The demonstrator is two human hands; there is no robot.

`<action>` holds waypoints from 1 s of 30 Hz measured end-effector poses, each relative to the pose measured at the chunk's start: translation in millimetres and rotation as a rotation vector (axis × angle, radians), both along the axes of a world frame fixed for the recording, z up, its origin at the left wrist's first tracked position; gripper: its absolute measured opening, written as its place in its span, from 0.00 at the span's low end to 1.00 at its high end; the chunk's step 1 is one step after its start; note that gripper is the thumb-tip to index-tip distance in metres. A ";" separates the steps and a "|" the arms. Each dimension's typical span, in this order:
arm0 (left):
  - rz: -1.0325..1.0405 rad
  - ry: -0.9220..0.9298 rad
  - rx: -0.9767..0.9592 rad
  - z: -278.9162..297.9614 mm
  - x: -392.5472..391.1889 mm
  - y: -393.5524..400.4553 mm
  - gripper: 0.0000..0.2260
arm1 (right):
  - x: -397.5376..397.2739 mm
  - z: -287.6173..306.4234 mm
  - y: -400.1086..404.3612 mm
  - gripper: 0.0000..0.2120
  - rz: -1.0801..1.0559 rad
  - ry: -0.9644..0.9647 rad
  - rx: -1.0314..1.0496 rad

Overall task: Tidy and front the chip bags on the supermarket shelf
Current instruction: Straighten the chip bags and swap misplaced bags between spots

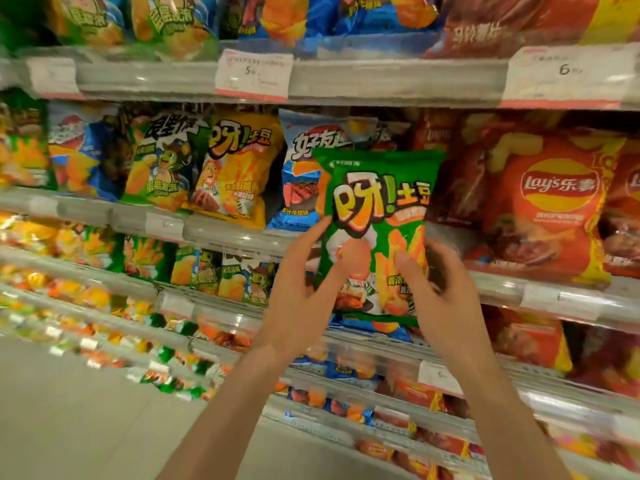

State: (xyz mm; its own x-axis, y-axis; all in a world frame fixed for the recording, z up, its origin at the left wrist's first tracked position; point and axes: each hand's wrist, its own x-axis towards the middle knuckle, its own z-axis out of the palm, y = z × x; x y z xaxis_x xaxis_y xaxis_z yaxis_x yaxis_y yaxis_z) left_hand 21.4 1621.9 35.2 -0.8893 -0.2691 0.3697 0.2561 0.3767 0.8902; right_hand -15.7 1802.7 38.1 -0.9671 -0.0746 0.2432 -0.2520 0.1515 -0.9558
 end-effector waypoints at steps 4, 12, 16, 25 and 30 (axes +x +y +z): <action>-0.013 -0.003 0.026 -6.2 17.8 -35.7 0.26 | 26.3 3.4 -36.1 0.18 -0.025 -0.018 -0.007; -0.013 0.046 -0.015 -4.6 58.6 -169.0 0.25 | 64.2 4.9 -168.5 0.21 -0.046 0.012 0.011; 0.047 0.037 -0.014 -2.1 74.0 -244.5 0.26 | 70.0 10.3 -244.9 0.22 0.015 0.017 0.029; 0.175 0.052 0.052 4.0 63.7 -371.1 0.27 | 38.8 26.3 -374.9 0.23 0.137 0.045 0.058; 0.160 0.078 0.028 18.0 30.7 -414.4 0.25 | 1.9 34.1 -418.8 0.22 0.134 0.093 0.016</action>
